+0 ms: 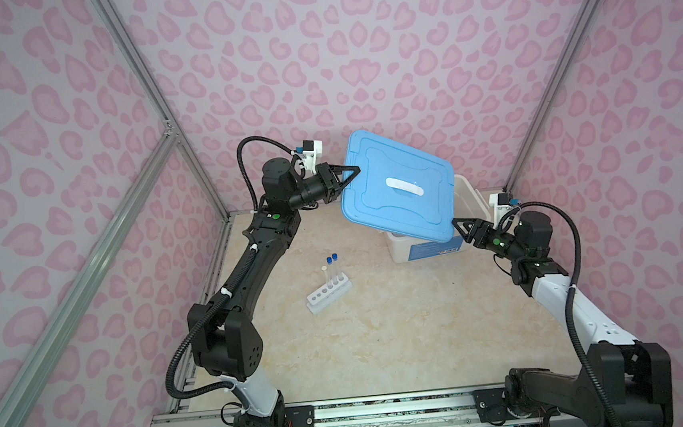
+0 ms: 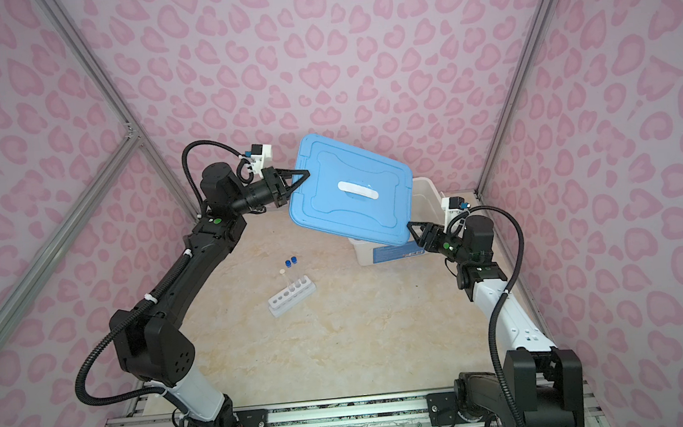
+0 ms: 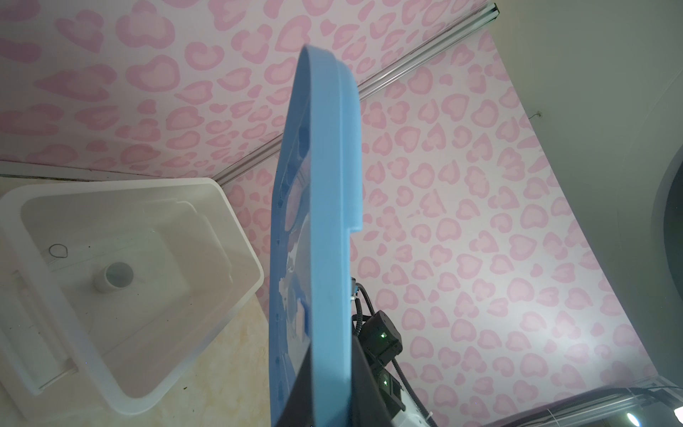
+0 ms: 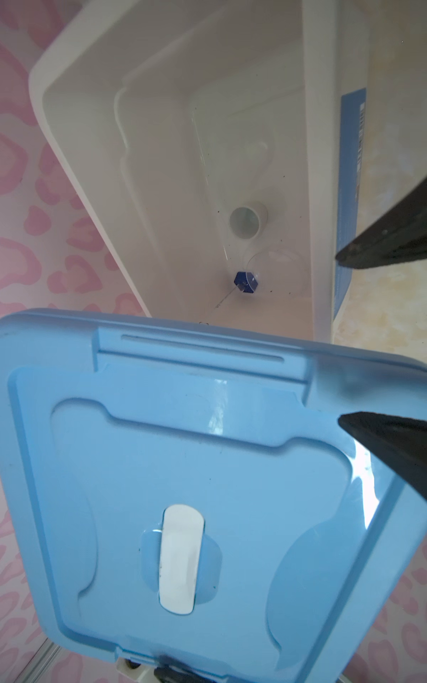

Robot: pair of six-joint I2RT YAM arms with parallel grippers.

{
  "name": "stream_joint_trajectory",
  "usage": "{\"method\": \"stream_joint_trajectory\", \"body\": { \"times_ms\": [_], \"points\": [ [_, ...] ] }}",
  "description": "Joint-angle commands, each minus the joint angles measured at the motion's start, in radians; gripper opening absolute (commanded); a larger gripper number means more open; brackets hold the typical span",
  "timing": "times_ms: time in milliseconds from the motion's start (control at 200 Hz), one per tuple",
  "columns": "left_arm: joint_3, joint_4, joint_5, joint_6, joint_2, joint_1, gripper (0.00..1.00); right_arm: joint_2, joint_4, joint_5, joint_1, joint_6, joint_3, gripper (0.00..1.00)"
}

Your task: Organize the chemistry lab equipment

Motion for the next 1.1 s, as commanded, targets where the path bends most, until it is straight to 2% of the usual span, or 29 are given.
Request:
{"method": "stream_joint_trajectory", "body": {
  "times_ms": [0, 85, 245, 495, 645, 1095],
  "points": [
    [0.017, 0.09, -0.002, -0.014, 0.01, -0.006, 0.04, 0.014, 0.09, -0.065, -0.005, 0.007, 0.006, 0.63],
    [0.02, 0.093, -0.008, -0.017, 0.015, -0.015, 0.04, 0.03, 0.107, -0.075, -0.017, 0.007, 0.0, 0.63],
    [0.034, 0.072, -0.015, -0.001, 0.023, -0.023, 0.04, 0.074, 0.288, -0.159, -0.033, 0.106, -0.035, 0.63],
    [0.05, 0.072, -0.028, -0.002, 0.057, -0.031, 0.04, 0.133, 0.547, -0.214, -0.035, 0.265, -0.072, 0.61],
    [0.059, 0.065, -0.034, 0.011, 0.083, -0.031, 0.04, 0.136, 0.561, -0.234, -0.038, 0.278, -0.065, 0.57],
    [0.096, 0.081, -0.029, 0.003, 0.163, -0.042, 0.04, 0.197, 0.612, -0.253, -0.044, 0.324, -0.059, 0.53]
  ]
}}
